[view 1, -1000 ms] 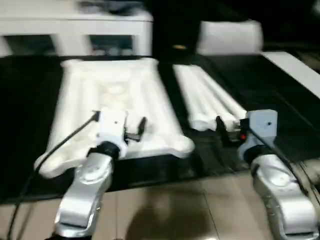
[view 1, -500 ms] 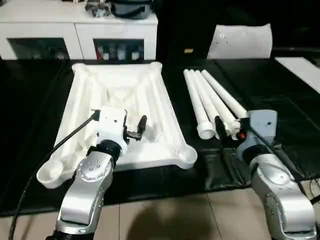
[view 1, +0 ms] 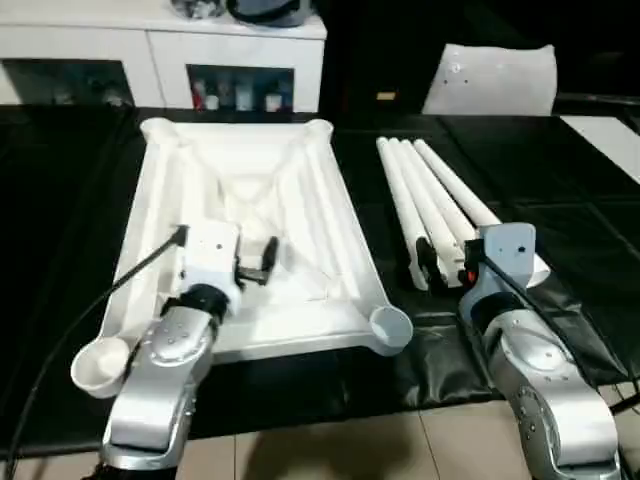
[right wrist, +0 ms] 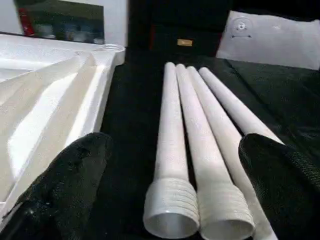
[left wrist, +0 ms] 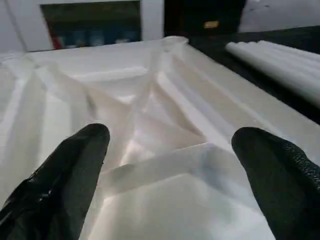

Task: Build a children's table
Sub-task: Move table base

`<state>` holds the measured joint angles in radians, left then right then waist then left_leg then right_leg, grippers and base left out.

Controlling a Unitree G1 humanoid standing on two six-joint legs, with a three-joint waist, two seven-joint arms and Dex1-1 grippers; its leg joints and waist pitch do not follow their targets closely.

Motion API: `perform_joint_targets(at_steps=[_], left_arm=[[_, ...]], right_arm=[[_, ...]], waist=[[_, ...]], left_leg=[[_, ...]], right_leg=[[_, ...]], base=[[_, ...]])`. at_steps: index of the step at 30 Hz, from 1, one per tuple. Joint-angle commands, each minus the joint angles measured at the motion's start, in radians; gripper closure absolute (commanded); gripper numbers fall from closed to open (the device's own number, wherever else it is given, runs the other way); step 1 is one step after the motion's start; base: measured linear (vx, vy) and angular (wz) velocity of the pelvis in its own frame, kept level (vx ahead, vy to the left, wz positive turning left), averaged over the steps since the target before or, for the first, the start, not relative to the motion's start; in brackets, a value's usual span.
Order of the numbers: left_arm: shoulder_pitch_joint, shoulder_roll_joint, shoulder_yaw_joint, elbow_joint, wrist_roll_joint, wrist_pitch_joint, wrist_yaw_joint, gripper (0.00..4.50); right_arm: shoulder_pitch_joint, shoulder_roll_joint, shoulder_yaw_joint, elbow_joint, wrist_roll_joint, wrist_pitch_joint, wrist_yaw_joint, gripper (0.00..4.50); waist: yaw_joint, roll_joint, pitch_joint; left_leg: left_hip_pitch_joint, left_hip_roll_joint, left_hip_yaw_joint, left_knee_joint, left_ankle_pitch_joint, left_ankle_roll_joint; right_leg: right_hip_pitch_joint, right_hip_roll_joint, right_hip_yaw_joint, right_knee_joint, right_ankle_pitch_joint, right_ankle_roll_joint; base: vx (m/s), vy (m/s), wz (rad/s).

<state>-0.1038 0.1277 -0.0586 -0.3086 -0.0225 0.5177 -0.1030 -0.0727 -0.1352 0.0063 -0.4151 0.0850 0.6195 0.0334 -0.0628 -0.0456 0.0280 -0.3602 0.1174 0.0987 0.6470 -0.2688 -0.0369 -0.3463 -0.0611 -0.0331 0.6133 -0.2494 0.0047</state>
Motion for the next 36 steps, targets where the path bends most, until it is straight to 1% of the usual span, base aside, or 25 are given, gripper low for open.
perform_joint_targets(at_steps=[1, 2, 3, 4, 6, 8, 11, 13, 15, 17, 20, 23, 24, 25, 26, 27, 28, 29, 30, 31, 32, 33, 34, 35, 36], left_arm=[[0.008, -0.005, -0.009, -0.008, 0.005, 0.010, 0.001, 0.03], [0.007, -0.005, -0.009, -0.007, 0.005, 0.010, 0.001, 0.03], [0.007, -0.004, -0.009, -0.006, 0.005, 0.011, 0.001, 0.03], [0.005, -0.005, -0.010, -0.005, 0.006, 0.012, 0.002, 0.03], [0.004, -0.005, -0.011, -0.004, 0.006, 0.012, 0.003, 0.03], [0.002, -0.006, -0.008, -0.003, 0.004, 0.014, 0.006, 0.03], [0.024, -0.004, 0.010, -0.013, -0.003, 0.017, 0.006, 0.03], [0.036, 0.001, 0.014, -0.018, -0.003, 0.015, 0.003, 0.03], [0.044, 0.004, 0.021, -0.021, -0.005, 0.013, 0.003, 0.03], [0.042, 0.004, 0.028, -0.022, -0.005, 0.014, 0.006, 0.03], [0.035, 0.002, 0.030, -0.019, -0.005, 0.013, 0.007, 0.03], [0.034, 0.001, 0.024, -0.018, -0.004, 0.009, 0.004, 0.03], [0.035, 0.000, 0.020, -0.019, -0.003, 0.008, 0.003, 0.03], [0.037, -0.002, 0.015, -0.020, -0.001, 0.006, 0.002, 0.03], [0.037, -0.002, 0.015, -0.020, -0.001, 0.006, 0.002, 0.03], [0.039, -0.003, 0.014, -0.020, 0.000, 0.006, 0.002, 0.03], [0.038, -0.003, 0.013, -0.020, 0.000, 0.006, 0.002, 0.03], [0.038, -0.004, 0.013, -0.019, 0.001, 0.006, 0.002, 0.03], [0.036, -0.003, 0.012, -0.019, 0.001, 0.006, 0.002, 0.03], [0.035, -0.003, 0.012, -0.018, 0.002, 0.007, 0.002, 0.03], [0.034, -0.004, 0.011, -0.019, 0.002, 0.007, 0.003, 0.03], [0.034, -0.004, 0.011, -0.019, 0.002, 0.007, 0.003, 0.03], [0.037, -0.006, 0.011, -0.021, 0.003, 0.007, 0.005, 0.03], [0.041, -0.013, 0.016, -0.023, 0.001, 0.000, 0.012, 0.03], [0.044, -0.016, 0.018, -0.024, 0.000, -0.004, 0.015, 0.03]], right_arm=[[-0.005, -0.011, -0.013, 0.011, 0.000, 0.004, 0.006, 0.00], [-0.007, -0.010, -0.014, 0.011, -0.002, 0.004, 0.006, 0.00], [-0.008, -0.008, -0.016, 0.011, -0.003, 0.003, 0.007, 0.00], [-0.008, -0.007, -0.018, 0.011, -0.003, 0.003, 0.006, 0.00], [-0.008, -0.006, -0.019, 0.011, -0.003, 0.003, 0.007, 0.00], [-0.003, -0.008, -0.016, 0.005, -0.004, 0.002, 0.009, 0.00], [0.011, -0.014, -0.004, -0.006, -0.003, -0.002, 0.019, 0.00], [0.015, -0.016, -0.005, -0.003, -0.005, -0.004, 0.018, 0.00], [0.018, -0.018, -0.007, -0.001, -0.006, -0.005, 0.019, 0.00], [0.018, -0.019, -0.010, 0.000, -0.008, -0.006, 0.018, 0.00], [0.019, -0.015, -0.010, 0.000, -0.010, -0.008, 0.019, 0.00], [0.020, -0.008, -0.015, 0.000, -0.007, -0.009, 0.017, 0.00], [0.021, -0.006, -0.017, 0.001, -0.006, -0.008, 0.015, 0.00], [0.018, 0.004, -0.029, 0.001, 0.013, 0.008, 0.018, 0.00], [0.018, 0.006, -0.031, 0.001, 0.015, 0.009, 0.017, 0.00], [0.014, 0.015, -0.044, 0.000, 0.028, 0.017, 0.013, 0.00], [0.010, 0.014, -0.046, 0.001, 0.027, 0.012, 0.013, 0.00], [0.008, 0.011, -0.046, 0.002, 0.024, 0.008, 0.013, 0.00], [0.004, -0.003, -0.034, 0.003, 0.010, 0.003, 0.018, 0.00], [0.002, -0.013, -0.025, 0.004, 0.001, 0.000, 0.024, 0.00], [0.001, -0.013, -0.024, 0.005, 0.004, 0.000, 0.027, 0.00], [0.001, -0.013, -0.024, 0.005, 0.004, 0.000, 0.027, 0.00], [0.002, -0.009, -0.025, 0.004, 0.006, 0.001, 0.027, 0.00], [0.003, -0.007, -0.026, 0.002, 0.007, 0.002, 0.027, 0.00], [0.003, -0.005, -0.027, 0.001, 0.008, 0.002, 0.028, 0.00]], waist=[[0.008, 0.005, -0.050], [0.013, 0.005, -0.041], [0.016, 0.008, -0.037], [0.018, 0.008, -0.027], [0.017, 0.008, -0.019], [0.016, 0.007, -0.014], [0.013, 0.006, -0.016], [0.010, 0.007, -0.016], [0.005, 0.005, -0.015], [0.003, 0.006, -0.017], [0.003, 0.010, -0.020], [0.004, 0.013, -0.031], [0.003, 0.013, -0.032], [0.005, 0.014, -0.040], [0.005, 0.014, -0.042], [-0.002, 0.039, -0.048], [-0.019, 0.014, -0.027], [-0.012, 0.008, -0.023], [0.016, -0.036, -0.027], [0.032, -0.027, -0.044], [0.052, -0.029, -0.057], [0.059, -0.020, -0.061], [0.062, -0.010, -0.054], [0.055, 0.005, -0.051], [0.026, 0.026, -0.045]], left_leg=[[0.019, 0.077, -0.021, -0.064, 0.499, 0.166], [0.013, 0.086, -0.016, -0.075, 0.314, 0.145], [0.012, 0.091, -0.015, -0.080, 0.231, 0.133], [0.014, 0.099, -0.013, -0.092, 0.040, 0.084], [0.015, 0.100, -0.008, -0.102, -0.106, 0.037], [0.018, 0.100, 0.002, -0.107, -0.196, 0.000], [0.010, 0.098, 0.006, -0.109, -0.233, -0.030], [0.023, 0.096, 0.006, -0.110, -0.339, -0.045], [0.031, 0.090, 0.009, -0.109, -0.408, -0.033], [0.036, 0.084, 0.015, -0.108, -0.420, -0.006], [0.037, 0.086, 0.018, -0.119, -0.367, 0.026], [0.036, 0.084, 0.026, -0.121, -0.236, 0.080], [0.032, 0.084, 0.026, -0.121, -0.205, 0.093], [0.028, 0.076, 0.029, -0.115, -0.099, 0.131], [0.029, 0.073, 0.031, -0.111, -0.063, 0.148], [0.192, 0.142, 0.037, -0.122, -0.051, 0.043], [0.203, 0.195, 0.015, -0.151, -0.069, 0.023], [0.204, 0.200, 0.028, -0.151, -0.088, 0.017], [0.075, 0.085, 0.069, -0.103, -0.084, 0.080], [0.007, 0.019, 0.088, -0.053, -0.070, 0.119], [-0.041, 0.035, 0.051, 0.039, -0.053, 0.152], [-0.084, 0.051, 0.029, 0.067, -0.010, 0.137], [-0.117, 0.062, 0.007, 0.015, 0.114, 0.094], [-0.096, 0.063, 0.012, -0.032, 0.192, 0.096], [-0.042, 0.089, -0.018, -0.069, 0.374, 0.193]], right_leg=[[0.044, -0.075, 0.044, -0.030, 0.352, -0.183], [0.046, -0.081, 0.044, -0.040, 0.231, -0.202], [0.045, -0.083, 0.045, -0.043, 0.176, -0.212], [0.040, -0.081, 0.046, -0.052, 0.044, -0.233], [0.034, -0.079, 0.047, -0.061, -0.074, -0.228], [0.024, -0.077, 0.050, -0.071, -0.181, -0.202], [0.019, -0.074, 0.051, -0.075, -0.257, -0.154], [0.015, -0.071, 0.046, -0.085, -0.394, -0.123], [0.018, -0.063, 0.036, -0.099, -0.496, -0.118], [0.029, -0.056, 0.031, -0.110, -0.543, -0.131], [0.051, -0.052, 0.027, -0.110, -0.463, -0.169], [0.069, -0.046, 0.027, -0.097, -0.266, -0.233], [0.076, -0.047, 0.026, -0.095, -0.235, -0.245], [0.093, -0.045, 0.024, -0.091, -0.143, -0.268], [0.095, -0.043, 0.024, -0.088, -0.108, -0.272], [-0.015, -0.007, 0.018, -0.033, -0.060, -0.260], [-0.054, -0.022, -0.007, 0.007, -0.040, -0.187], [-0.060, -0.040, -0.004, 0.011, -0.036, -0.171], [0.054, -0.062, 0.038, -0.041, 0.045, -0.166], [0.137, -0.073, 0.093, -0.062, 0.084, -0.177], [0.181, -0.174, 0.175, -0.096, 0.125, -0.305], [0.208, -0.190, 0.183, -0.086, 0.200, -0.355], [0.187, -0.109, 0.096, -0.042, 0.423, -0.371], [0.161, -0.062, 0.048, -0.025, 0.431, -0.340], [0.106, 0.020, -0.020, 0.019, 0.373, -0.225]], base=[[-0.062, -0.021, -0.02], [-0.062, -0.021, -0.02], [-0.077, -0.027, -0.02], [-0.086, -0.031, 0.01], [-0.086, -0.033, 0.01], [-0.081, -0.035, 0.03], [-0.059, -0.026, 0.01], [0.000, 0.000, 0.00], [0.000, 0.000, 0.00], [0.000, 0.000, 0.00], [0.018, 0.002, 0.00], [0.081, 0.018, 0.02], [0.091, 0.018, 0.02], [0.108, 0.021, 0.00], [0.108, 0.021, 0.00], [0.154, 0.012, -0.24], [0.160, -0.002, -0.57], [0.160, -0.002, -0.57], [0.078, -0.004, -0.45], [0.061, -0.003, -0.05], [0.061, -0.003, -0.05], [0.112, 0.001, -0.03], [0.000, 0.000, 0.00], [0.000, 0.000, 0.00], [0.000, 0.000, 0.00]])
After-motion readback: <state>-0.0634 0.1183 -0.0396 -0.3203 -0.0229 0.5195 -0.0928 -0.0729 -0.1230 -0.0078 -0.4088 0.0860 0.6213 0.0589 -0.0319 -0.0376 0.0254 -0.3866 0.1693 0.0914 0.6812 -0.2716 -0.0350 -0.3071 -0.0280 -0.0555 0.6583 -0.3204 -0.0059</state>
